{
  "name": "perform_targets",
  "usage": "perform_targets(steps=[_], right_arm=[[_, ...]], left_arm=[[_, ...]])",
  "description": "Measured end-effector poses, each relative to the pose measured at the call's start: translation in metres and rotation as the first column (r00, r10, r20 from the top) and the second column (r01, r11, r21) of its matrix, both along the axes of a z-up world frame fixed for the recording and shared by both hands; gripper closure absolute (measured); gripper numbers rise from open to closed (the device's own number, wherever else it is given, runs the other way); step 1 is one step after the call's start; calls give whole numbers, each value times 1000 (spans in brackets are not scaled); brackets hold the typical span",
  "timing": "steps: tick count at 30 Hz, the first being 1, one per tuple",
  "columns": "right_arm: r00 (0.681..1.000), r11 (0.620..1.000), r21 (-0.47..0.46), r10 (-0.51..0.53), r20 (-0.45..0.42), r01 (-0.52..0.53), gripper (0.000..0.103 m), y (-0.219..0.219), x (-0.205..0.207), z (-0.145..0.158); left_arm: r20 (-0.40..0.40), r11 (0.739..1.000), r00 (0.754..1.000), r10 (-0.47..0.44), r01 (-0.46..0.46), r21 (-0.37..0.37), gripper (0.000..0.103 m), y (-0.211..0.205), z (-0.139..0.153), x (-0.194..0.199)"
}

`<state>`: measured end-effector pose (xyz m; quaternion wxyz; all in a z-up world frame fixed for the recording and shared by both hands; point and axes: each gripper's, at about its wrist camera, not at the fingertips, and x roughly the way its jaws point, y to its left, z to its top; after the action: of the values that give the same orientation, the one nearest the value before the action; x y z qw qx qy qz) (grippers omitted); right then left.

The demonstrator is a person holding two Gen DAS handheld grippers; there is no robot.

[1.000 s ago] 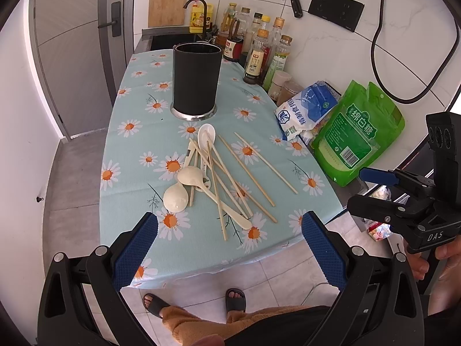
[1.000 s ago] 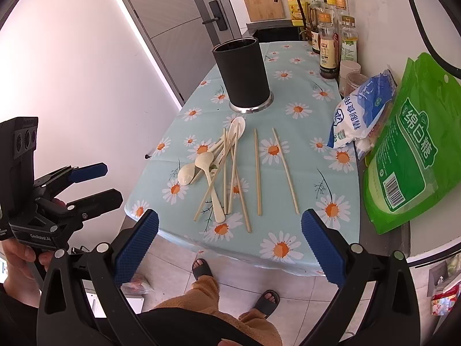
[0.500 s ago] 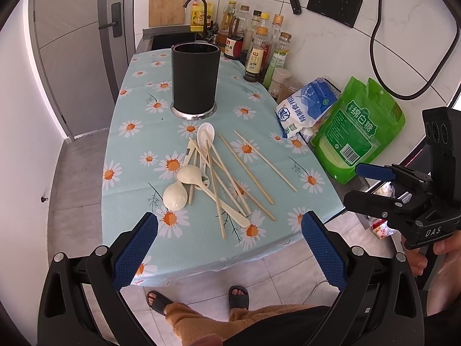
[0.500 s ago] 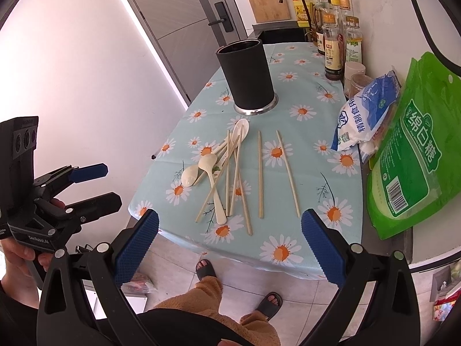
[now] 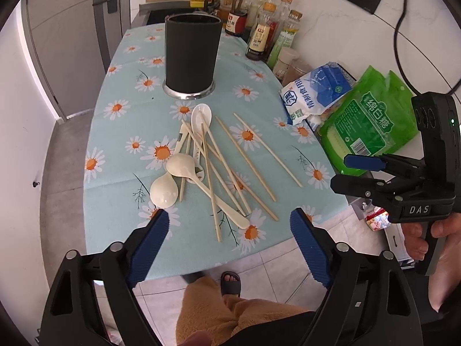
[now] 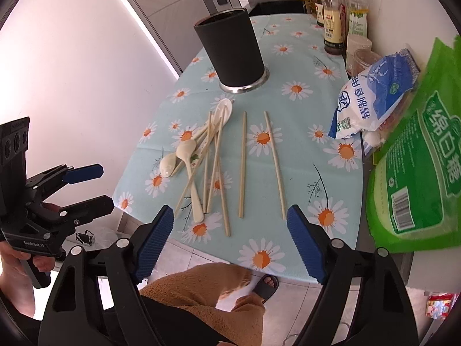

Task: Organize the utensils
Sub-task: 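Lower the right tool onto a single wooden chopstick and close it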

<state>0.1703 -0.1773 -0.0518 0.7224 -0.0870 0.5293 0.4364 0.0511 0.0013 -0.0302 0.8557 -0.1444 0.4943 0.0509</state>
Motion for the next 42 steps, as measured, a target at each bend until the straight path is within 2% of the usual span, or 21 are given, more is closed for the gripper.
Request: perform_targets(steps=[2,6,7,11,13,17,19,25,33,39,42], right_arm=[[1000,1000,-30,-1,-14,1,29,8,10,-6],[999,997,-78,15,-44,-19,34,29,27,-13],[999,994,-103,22,-39,-26,38,36,31,-15],[999,977,-207,38,-33,-44,50,65,53,-29],[998,969,-242,43,-53,-55,58,78,63,-39],[993,936,-342,54,-102,-86,63,103,80,-63],[990,917,-382,73,-124,-115,67,113,84,-72],[988,853,-502,103,-112,-146,78,139,94,-88],[988,781,-606,87,-131,-149,88,157,104,-111],[989,782,-607,92,-114,-143,92,171,97,-114],[990,792,-595,85,-111,-135,98,168,94,-118]], left_arm=[[-12,1000,1000,-3,2,-22,31,10,-8,7],[-13,997,1000,-11,10,-75,35,25,-20,20],[-10,996,1000,-19,18,-92,38,29,-24,25],[-50,983,997,-53,43,-180,58,42,-45,42],[-53,975,997,-62,49,-216,59,48,-53,49],[-67,971,995,-71,54,-235,59,56,-65,60],[-71,967,994,-86,66,-244,64,59,-70,65],[-78,955,991,-110,83,-286,71,70,-82,77],[-79,953,983,-166,139,-269,76,66,-83,86],[-100,954,978,-181,150,-261,77,64,-87,90],[-107,957,978,-182,151,-246,77,62,-86,92]])
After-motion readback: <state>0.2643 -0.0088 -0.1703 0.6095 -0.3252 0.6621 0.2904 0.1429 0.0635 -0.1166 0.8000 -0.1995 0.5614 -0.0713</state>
